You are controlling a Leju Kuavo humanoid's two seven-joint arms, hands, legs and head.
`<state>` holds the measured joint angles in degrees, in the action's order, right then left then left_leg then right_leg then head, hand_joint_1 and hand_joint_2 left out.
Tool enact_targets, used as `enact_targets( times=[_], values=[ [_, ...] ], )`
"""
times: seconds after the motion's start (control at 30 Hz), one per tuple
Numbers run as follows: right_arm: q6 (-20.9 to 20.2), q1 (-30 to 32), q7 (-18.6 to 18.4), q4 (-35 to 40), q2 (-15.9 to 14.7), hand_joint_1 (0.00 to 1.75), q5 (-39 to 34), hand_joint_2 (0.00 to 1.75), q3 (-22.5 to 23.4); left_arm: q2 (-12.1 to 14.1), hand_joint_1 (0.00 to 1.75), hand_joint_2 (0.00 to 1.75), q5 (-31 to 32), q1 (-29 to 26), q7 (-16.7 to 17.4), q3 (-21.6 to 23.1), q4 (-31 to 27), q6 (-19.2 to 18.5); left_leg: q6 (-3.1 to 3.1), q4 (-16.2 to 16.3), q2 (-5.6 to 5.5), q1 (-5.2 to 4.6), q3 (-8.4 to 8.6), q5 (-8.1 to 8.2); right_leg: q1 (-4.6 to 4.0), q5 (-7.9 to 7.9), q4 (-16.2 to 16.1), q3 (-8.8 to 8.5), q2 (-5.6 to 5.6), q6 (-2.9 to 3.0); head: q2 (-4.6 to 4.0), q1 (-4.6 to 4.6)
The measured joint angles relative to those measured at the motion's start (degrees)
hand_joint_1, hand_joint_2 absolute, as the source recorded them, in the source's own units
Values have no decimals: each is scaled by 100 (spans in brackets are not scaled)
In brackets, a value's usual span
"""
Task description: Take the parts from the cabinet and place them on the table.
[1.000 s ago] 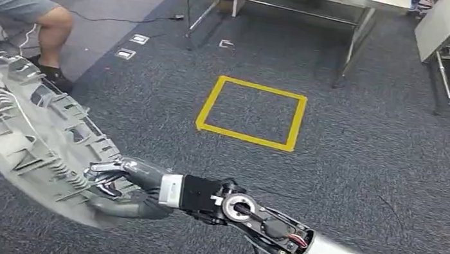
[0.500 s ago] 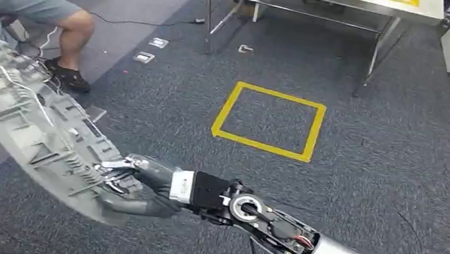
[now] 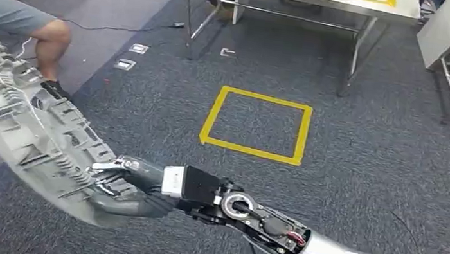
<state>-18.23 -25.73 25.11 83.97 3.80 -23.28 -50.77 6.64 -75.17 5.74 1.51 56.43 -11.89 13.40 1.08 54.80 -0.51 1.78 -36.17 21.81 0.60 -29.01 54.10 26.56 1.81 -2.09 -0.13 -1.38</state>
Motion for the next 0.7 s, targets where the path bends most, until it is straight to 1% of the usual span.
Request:
enact_targets(
  times=[0.03,0.07,0.1,0.13,0.17,0.2,0.23,0.27,0.3,0.33,0.37,0.4,0.43,0.47,0.5,0.53,0.57,0.6,0.63,0.67,0.7],
  values=[
    [-2,-2,-4,0,0,175,-2,175,2,-2,0,175,-2,1,2,-2,0,0,-42,1,9,-7,58,22,10,-43,-26,-40,-11,-20,0,-22],
    [0,3,-9,0,0,175,-2,175,2,-2,0,175,0,-10,2,0,0,0,-87,-21,19,-3,132,44,29,-91,96,-20,-59,-37,0,-55],
    [-7,-6,-4,0,0,175,-2,175,2,-2,0,175,-2,-11,2,-2,0,0,-127,-31,19,-13,189,75,30,-162,440,122,-109,-47,0,-70],
    [-2,-10,0,0,0,175,0,175,2,2,0,175,0,-3,2,-2,0,0,-163,-31,24,-24,224,105,25,-305,941,400,-125,-46,0,-94],
    [15,-3,4,0,0,175,13,175,2,7,0,175,0,8,2,-2,0,0,-181,-31,25,-42,253,143,27,-496,1447,715,-126,-49,0,-129],
    [50,12,2,0,-2,175,31,175,2,9,0,175,0,8,2,-2,0,0,-195,-31,23,-61,295,186,28,-691,1818,981,-126,-60,0,-149],
    [92,26,-4,-2,-2,175,62,175,2,9,0,175,0,4,2,-2,0,0,-202,-30,15,-79,348,230,27,-782,1959,1141,-126,-60,0,-164],
    [120,40,-15,-4,-2,175,88,175,2,9,0,175,0,1,2,-2,0,0,-204,-31,7,-91,402,267,27,-738,1900,1183,-126,-53,0,-173],
    [177,52,-31,-11,-7,175,134,175,2,7,0,175,-2,-7,2,-2,0,0,-202,-31,-7,-110,510,339,15,-446,1506,1116,-126,-10,0,-208],
    [199,51,-33,-11,-7,175,160,175,4,7,0,175,-6,-11,2,0,0,0,-196,-32,-9,-122,588,389,-12,-116,1084,1008,-126,37,0,-232],
    [208,50,-33,-11,-7,175,171,175,7,2,0,175,-2,-13,2,-2,0,0,-188,-41,-9,-132,661,442,-38,294,605,882,-128,99,0,-247],
    [210,51,-31,-13,-9,175,171,175,13,-24,0,175,-2,-11,2,-2,0,-2,-167,-24,-5,-140,694,484,-75,631,212,874,-146,173,-2,-219],
    [216,45,-31,-13,-9,175,175,175,18,-17,0,175,-2,-3,2,-2,0,-2,-139,-21,-39,-150,702,511,-113,486,177,912,-163,180,0,-208],
    [221,44,-31,-11,-9,175,186,175,22,-15,0,175,-2,16,2,0,0,-2,-88,-71,-23,-149,717,555,-122,524,158,808,-161,217,0,-197],
    [223,43,-33,-11,-9,175,186,175,24,-17,0,175,-2,12,2,0,0,-2,-71,2,-15,-159,752,526,-112,590,114,804,-167,249,0,-201],
    [234,42,-39,-11,-9,175,195,175,26,-17,0,175,-2,9,2,0,0,-2,-54,-60,-15,-159,812,547,-114,599,109,742,-167,263,0,-179],
    [236,43,-39,-11,-9,175,197,175,28,-2,0,175,-2,15,2,0,0,-2,-23,-23,-1,-139,815,623,-72,612,35,634,-156,283,0,-186],
    [238,39,-39,-11,-9,175,188,175,28,-6,0,175,-2,20,2,0,0,-2,3,142,4,-134,754,653,-74,613,17,603,-155,285,0,-166],
    [238,27,-35,-11,-9,175,107,175,33,-11,0,175,0,32,2,0,0,-2,40,688,7,-133,435,810,-68,578,8,589,-154,335,0,-107],
    [227,27,-24,-11,-9,175,57,175,35,-17,0,175,0,32,2,0,0,-2,64,1133,8,-125,158,965,-69,556,8,581,-155,338,0,-79],
    [221,32,-22,-15,-9,175,11,175,37,-17,0,175,0,27,2,0,0,-2,83,1563,8,-119,-136,1138,-73,521,8,561,-154,347,0,-81]
  ],
)
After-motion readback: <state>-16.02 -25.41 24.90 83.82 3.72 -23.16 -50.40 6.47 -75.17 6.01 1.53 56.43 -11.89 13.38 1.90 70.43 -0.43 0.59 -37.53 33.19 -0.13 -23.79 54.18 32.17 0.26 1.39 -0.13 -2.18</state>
